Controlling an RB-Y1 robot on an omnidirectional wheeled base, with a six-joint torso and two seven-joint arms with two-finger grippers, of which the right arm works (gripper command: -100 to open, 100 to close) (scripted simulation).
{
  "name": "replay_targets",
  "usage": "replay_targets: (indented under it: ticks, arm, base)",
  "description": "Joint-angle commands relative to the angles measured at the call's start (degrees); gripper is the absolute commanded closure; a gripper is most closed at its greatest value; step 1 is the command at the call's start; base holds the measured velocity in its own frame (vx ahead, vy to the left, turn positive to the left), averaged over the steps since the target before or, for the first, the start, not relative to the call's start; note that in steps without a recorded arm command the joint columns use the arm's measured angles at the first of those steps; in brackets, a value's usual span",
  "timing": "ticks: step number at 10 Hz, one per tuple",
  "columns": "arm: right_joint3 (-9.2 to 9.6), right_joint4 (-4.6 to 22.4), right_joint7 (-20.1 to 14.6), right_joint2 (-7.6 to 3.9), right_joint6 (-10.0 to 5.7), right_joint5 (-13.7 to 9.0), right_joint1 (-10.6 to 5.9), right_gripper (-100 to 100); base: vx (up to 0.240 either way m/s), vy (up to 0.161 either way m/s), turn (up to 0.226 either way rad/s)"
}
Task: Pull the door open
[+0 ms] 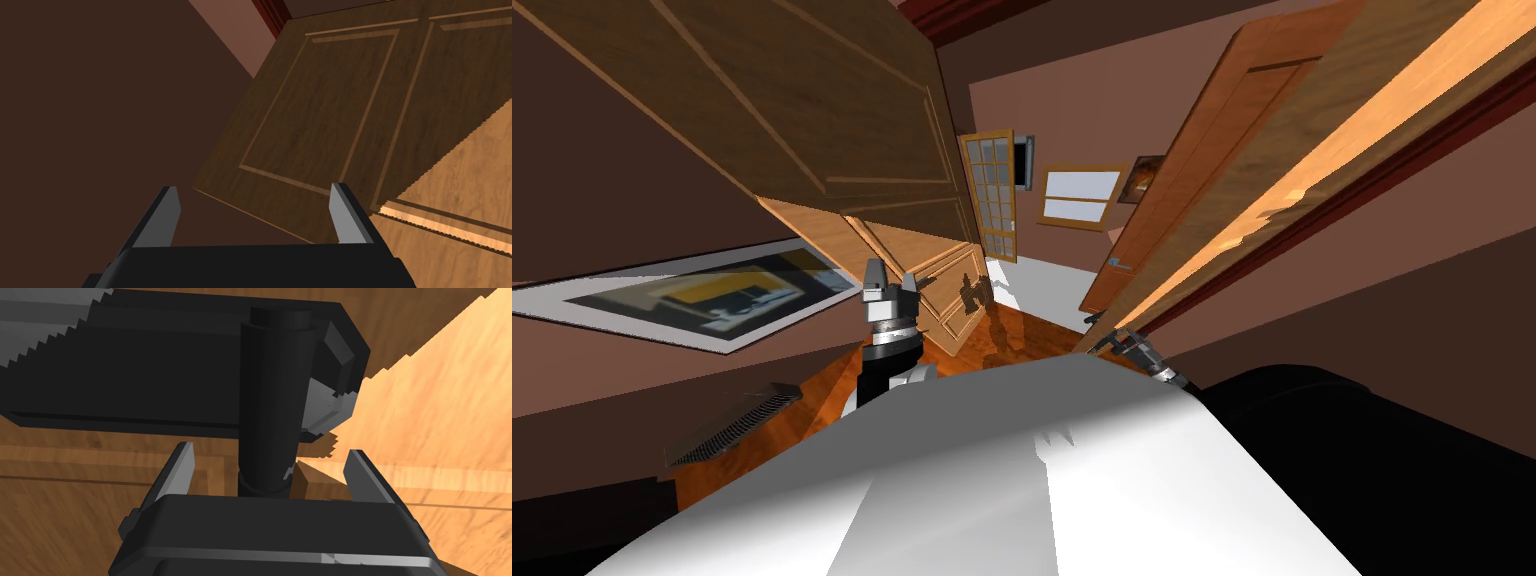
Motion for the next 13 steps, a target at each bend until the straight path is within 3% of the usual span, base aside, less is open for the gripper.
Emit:
replay_targets:
  ticks: [1,6,7,13]
  arm:
    - [0.06,0.0,0.1,0.02,-0.2,0.0,0.08,100]
    - [0.06,0.0,0.1,0.02,-0.2,0.0,0.08,100]
    - [0.74,1.5,0.2,0.64,-2.3,0.3,1.19,100]
    - [2.21,5.6,0.6,2.11,-8.74,0.8,4.15,100]
  base:
    - [-0.014,-0.007,-0.034]
    - [-0.025,-0.007,0.004]
    - [-0.091,-0.04,0.194]
    - [-0.108,-0.066,0.132]
